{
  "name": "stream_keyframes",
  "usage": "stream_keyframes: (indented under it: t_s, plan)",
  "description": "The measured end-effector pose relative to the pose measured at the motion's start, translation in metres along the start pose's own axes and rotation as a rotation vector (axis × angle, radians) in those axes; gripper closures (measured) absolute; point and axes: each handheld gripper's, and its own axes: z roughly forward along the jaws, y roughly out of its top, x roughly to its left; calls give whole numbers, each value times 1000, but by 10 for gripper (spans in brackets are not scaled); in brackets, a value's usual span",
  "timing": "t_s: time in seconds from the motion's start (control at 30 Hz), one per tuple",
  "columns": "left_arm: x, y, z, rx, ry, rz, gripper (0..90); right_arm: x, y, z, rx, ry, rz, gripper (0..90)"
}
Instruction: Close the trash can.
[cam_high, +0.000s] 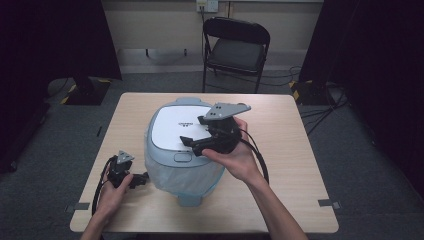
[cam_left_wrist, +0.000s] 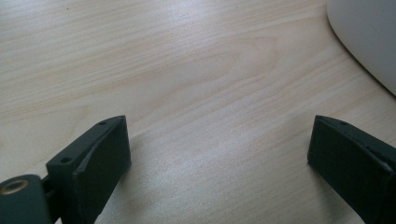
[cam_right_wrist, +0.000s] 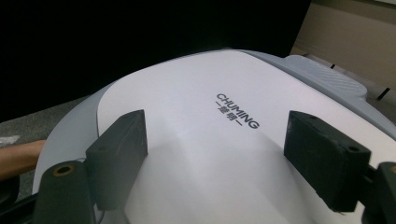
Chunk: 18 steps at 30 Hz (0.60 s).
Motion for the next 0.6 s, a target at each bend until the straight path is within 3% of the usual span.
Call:
stream_keyframes:
  t_s: [0.17, 0.2, 0.27, 0.37, 0.6]
  plan:
    - [0, 0, 0, 0, 1, 2, 54, 2, -1, -1, -4, -14, -5, 212]
    - [0, 0, 0, 0, 0, 3, 54, 5, -1, 0, 16, -30, -35, 234]
    - [0, 0, 0, 1, 0, 1, 54, 6, -2, 0, 9, -34, -30, 235]
    - [0, 0, 0, 1, 1, 2, 54, 2, 2, -1, 44, -22, -26, 233]
    - [0, 0, 0, 1, 0, 1, 54, -2, 1, 2, 3, -1, 3, 217]
